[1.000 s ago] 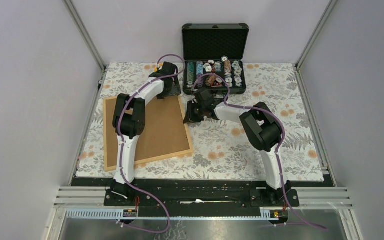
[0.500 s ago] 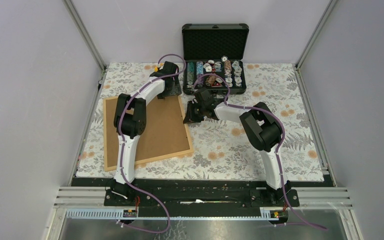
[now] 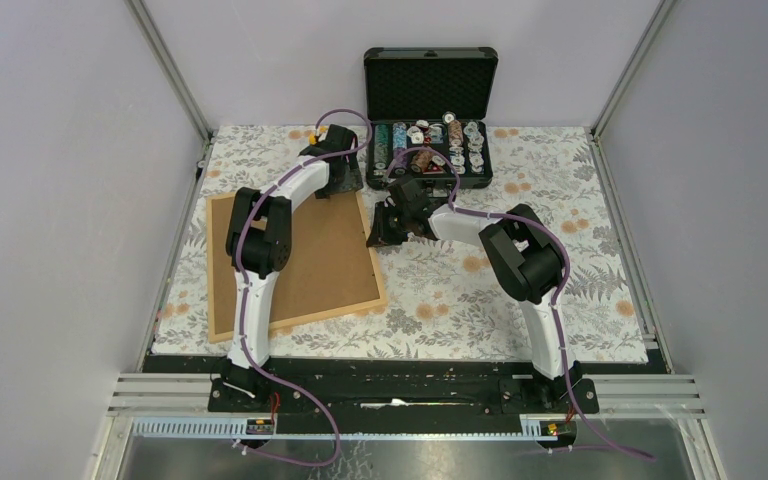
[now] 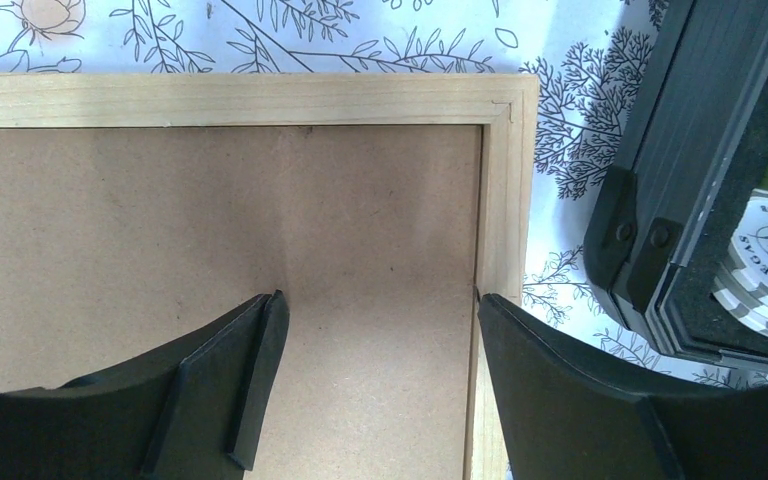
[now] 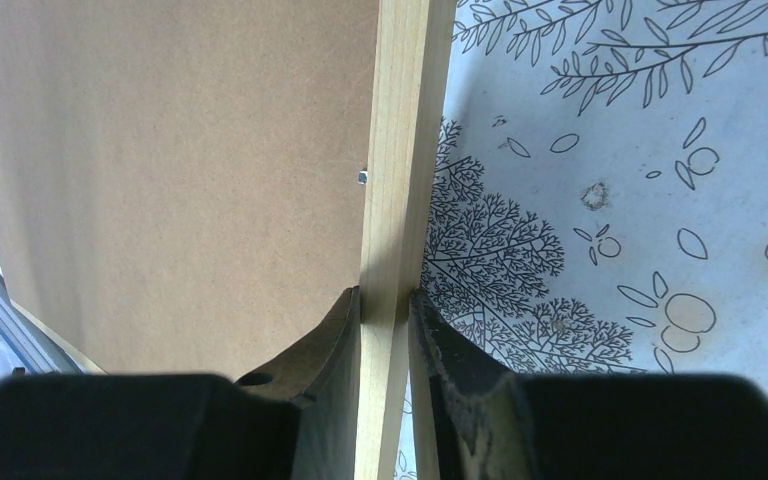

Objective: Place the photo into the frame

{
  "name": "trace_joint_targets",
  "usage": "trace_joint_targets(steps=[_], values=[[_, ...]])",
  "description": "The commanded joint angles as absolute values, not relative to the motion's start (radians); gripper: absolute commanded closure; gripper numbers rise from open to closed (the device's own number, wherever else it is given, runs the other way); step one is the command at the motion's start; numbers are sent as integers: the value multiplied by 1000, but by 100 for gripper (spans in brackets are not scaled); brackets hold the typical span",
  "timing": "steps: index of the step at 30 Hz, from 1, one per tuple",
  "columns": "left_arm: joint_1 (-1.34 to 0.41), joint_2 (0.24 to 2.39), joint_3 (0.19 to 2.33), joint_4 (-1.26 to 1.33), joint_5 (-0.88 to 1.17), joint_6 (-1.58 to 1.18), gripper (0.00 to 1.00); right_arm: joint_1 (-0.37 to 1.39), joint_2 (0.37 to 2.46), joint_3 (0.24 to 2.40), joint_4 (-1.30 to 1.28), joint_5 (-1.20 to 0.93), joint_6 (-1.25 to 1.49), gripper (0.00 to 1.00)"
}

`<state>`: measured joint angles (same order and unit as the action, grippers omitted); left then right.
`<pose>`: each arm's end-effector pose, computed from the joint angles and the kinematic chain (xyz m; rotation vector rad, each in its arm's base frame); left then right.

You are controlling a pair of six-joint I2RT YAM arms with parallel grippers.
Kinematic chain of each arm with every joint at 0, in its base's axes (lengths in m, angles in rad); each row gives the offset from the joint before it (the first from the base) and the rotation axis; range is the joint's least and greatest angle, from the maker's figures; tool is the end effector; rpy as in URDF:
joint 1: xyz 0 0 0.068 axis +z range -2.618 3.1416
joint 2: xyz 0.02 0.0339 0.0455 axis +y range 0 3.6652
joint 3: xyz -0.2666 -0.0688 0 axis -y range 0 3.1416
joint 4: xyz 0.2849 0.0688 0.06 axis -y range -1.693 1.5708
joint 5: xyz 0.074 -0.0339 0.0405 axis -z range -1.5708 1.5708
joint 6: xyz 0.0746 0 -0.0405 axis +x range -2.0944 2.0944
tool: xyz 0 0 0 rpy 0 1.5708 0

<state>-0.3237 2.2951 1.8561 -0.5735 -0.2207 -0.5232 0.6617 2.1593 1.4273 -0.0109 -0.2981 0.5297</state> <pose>0.5340 -0.1619 0.1219 -0.3339 2.5242 -0.0427 0.4023 0.3411 0.0912 -0.3244 2.4452 0.9127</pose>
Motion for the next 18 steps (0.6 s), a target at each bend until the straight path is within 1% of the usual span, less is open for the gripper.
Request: trace_joint_targets(steps=[1, 18], values=[[-325, 2350, 1798, -689, -245, -495, 22, 666, 2214, 1397, -118, -281, 490, 99], [-298, 2341, 1766, -662, -210, -502, 29, 666, 2221, 1401, -117, -284, 490, 99]])
